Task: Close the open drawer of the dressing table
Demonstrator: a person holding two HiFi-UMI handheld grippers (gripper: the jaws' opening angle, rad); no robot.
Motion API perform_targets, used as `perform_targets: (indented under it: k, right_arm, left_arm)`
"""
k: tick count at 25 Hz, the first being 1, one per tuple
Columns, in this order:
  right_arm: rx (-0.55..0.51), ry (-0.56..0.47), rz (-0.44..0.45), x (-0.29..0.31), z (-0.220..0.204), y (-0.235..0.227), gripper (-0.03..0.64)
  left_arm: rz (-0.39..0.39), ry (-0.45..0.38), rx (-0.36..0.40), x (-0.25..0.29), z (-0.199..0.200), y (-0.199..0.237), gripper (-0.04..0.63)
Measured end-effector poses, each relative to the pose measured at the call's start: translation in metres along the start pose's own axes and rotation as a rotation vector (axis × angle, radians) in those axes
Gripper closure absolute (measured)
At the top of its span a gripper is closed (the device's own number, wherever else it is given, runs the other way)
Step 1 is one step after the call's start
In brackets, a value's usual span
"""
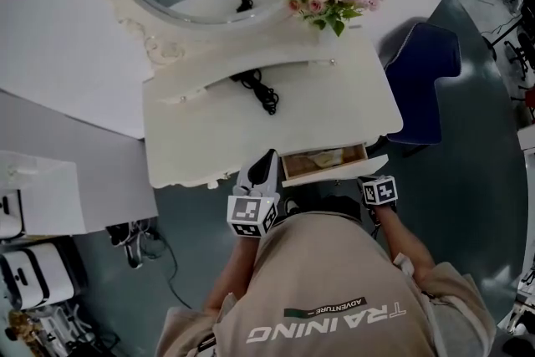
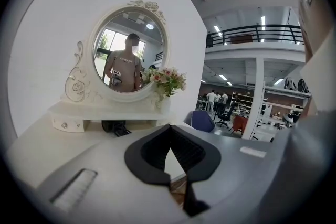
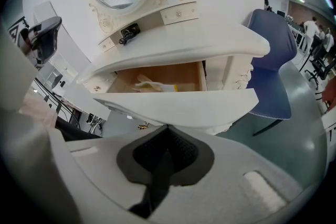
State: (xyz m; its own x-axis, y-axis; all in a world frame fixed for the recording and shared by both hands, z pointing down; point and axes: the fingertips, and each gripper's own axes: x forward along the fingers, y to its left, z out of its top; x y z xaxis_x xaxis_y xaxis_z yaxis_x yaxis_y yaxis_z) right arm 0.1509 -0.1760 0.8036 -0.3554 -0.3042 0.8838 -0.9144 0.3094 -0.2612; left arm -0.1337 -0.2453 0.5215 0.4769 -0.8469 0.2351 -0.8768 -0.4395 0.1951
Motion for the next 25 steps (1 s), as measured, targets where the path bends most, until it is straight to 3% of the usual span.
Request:
perform_targets:
  k: [25]
  right_arm:
    - [-0.092,0.031,0.002,0.037,0.092,-0.011,0.615]
  left_arm:
    - [0.102,0.011,-0.036,0.016,0.01,0.042,0.578]
